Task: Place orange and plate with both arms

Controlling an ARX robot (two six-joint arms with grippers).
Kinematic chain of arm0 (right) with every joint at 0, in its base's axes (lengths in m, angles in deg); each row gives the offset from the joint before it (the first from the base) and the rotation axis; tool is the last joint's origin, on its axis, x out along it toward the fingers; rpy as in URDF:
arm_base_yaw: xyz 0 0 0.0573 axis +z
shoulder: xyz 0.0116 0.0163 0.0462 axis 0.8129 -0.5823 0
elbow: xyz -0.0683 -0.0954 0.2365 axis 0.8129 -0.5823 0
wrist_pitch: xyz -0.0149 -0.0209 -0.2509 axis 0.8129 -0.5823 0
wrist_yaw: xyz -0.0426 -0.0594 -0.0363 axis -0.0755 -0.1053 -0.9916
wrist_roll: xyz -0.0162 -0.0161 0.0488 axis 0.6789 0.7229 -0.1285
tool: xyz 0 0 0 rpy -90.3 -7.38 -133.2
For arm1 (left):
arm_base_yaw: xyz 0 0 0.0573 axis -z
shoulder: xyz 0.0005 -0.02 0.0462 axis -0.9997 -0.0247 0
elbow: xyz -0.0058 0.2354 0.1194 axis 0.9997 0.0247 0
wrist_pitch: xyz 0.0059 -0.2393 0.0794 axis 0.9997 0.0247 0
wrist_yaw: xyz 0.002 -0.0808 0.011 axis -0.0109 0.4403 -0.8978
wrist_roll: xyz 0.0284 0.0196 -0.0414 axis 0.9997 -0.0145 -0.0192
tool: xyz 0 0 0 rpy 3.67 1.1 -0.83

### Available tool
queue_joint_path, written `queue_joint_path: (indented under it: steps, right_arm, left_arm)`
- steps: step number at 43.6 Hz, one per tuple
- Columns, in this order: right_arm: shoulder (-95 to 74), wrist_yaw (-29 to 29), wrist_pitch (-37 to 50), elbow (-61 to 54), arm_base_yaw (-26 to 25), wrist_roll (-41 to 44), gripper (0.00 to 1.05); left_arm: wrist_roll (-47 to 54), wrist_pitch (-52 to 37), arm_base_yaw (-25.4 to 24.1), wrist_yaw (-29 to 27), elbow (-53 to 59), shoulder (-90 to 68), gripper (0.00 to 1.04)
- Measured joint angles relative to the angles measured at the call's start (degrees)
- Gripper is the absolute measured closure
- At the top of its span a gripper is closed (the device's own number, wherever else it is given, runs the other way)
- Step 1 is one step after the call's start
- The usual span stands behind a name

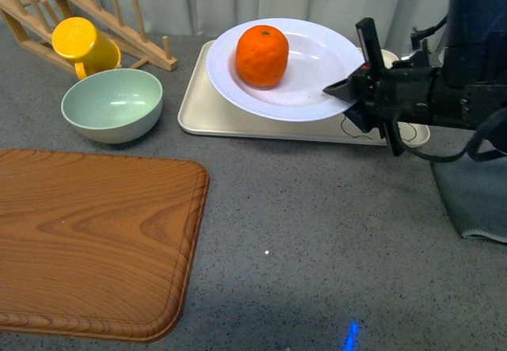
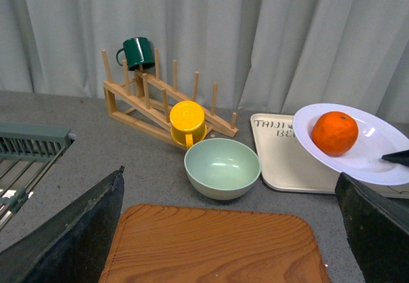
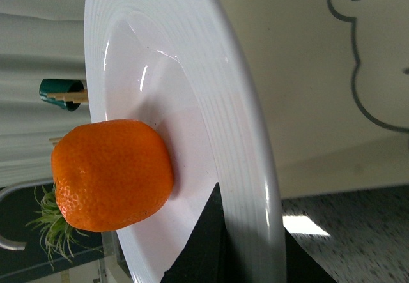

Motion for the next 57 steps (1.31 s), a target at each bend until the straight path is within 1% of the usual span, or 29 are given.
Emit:
queue_joint_path:
  steps: [8, 18, 32, 40, 41, 45, 47, 48, 51, 53, 55, 57]
  right_arm:
    - [-4.1, -0.3, -3.6, 7.0, 2.2, -0.8, 1.01]
    - [-8.4, -0.5, -7.6, 12.4, 3.1, -0.8, 1.01]
    - [-9.9, -1.3, -10.6, 15.5, 3.3, 0.2, 1.01]
    - [-10.0, -0.8, -10.9, 15.5, 3.2, 0.9, 0.74]
    - [-9.9, -0.8, -10.9, 15.4, 3.2, 1.1, 0.73]
    - [-8.8, -0.9, -10.8, 13.7, 3.1, 2.6, 0.59]
    - [-7.1, -1.3, -10.6, 11.6, 3.0, 3.8, 0.48]
    - [-6.4, -1.5, -10.6, 11.1, 2.9, 4.2, 0.44]
    - [-3.7, -3.4, -11.9, 8.7, 2.8, 7.4, 0.34]
    - [-0.7, -5.5, -12.8, 6.4, 2.8, 11.0, 0.23]
    - [2.1, -8.3, -13.6, 4.3, 2.8, 14.3, 0.16]
    - [5.9, -13.0, -13.9, 0.9, 2.8, 20.7, 0.07]
  left_arm:
    - [0.0, 0.0, 0.0, 0.0, 0.0, 0.0, 0.07]
    - [0.0, 0.0, 0.0, 0.0, 0.0, 0.0, 0.07]
    - [0.0, 0.0, 0.0, 0.0, 0.0, 0.0, 0.07]
    - [0.0, 0.0, 0.0, 0.0, 0.0, 0.0, 0.07]
    - [0.0, 0.0, 0.0, 0.0, 0.0, 0.0, 0.07]
    - [0.0, 0.0, 0.0, 0.0, 0.0, 0.0, 0.07]
    - [0.0, 0.0, 0.0, 0.0, 0.0, 0.0, 0.07]
    - [0.0, 0.0, 0.0, 0.0, 0.0, 0.0, 0.07]
    - [0.0, 0.0, 0.0, 0.0, 0.0, 0.0, 0.07]
    - [0.0, 0.0, 0.0, 0.0, 0.0, 0.0, 0.07]
    - [0.0, 0.0, 0.0, 0.0, 0.0, 0.0, 0.07]
    - [0.0, 0.0, 0.0, 0.0, 0.0, 0.0, 0.07]
